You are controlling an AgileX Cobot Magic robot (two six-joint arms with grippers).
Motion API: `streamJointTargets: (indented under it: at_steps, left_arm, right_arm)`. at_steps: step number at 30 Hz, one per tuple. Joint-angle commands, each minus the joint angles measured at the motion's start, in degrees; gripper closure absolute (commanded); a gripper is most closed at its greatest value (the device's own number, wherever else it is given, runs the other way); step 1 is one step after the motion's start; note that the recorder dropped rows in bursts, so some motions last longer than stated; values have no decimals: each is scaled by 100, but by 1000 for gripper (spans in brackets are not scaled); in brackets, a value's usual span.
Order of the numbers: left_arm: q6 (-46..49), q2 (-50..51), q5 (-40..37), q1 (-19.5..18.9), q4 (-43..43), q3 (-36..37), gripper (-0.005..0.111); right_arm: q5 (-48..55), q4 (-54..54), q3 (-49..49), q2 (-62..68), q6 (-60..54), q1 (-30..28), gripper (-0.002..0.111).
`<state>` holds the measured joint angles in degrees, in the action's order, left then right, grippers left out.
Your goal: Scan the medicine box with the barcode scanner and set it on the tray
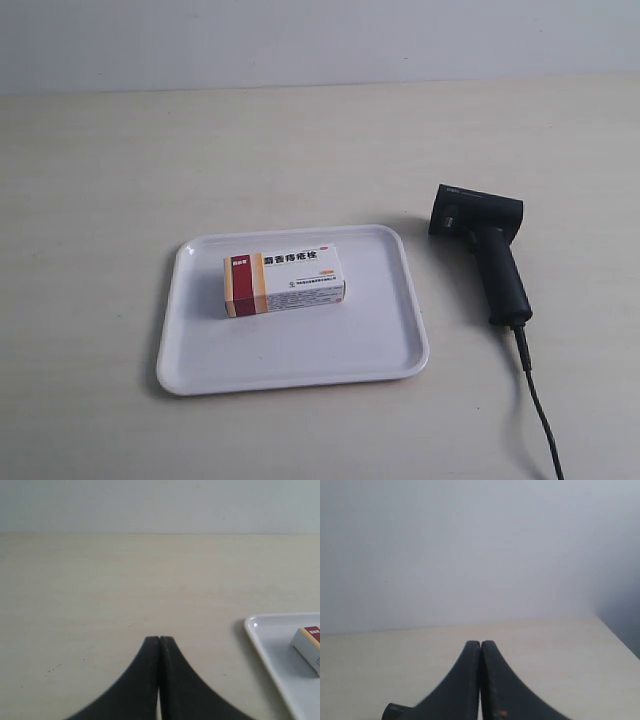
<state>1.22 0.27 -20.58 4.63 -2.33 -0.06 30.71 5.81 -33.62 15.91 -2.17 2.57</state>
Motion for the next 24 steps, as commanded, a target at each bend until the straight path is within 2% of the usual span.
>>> streamJointTargets:
  at_steps: [1,3,8,24]
  left_arm:
    - [-22,-27,27,-13,4,6,107]
    - [-22,-27,27,-13,4,6,107]
    - [-13,-27,27,-13,4,6,107]
    - [-8,-27,27,-13,4,6,107]
  right_arm:
    - [-1606,170,1556,-519,27,-120,108]
    - [-2118,170,2325,-876,27,-120,108]
    - [-2156,170,3362,-1587,27,-120,108]
    - [-1110,103,3362,-1591,-436,-120,108]
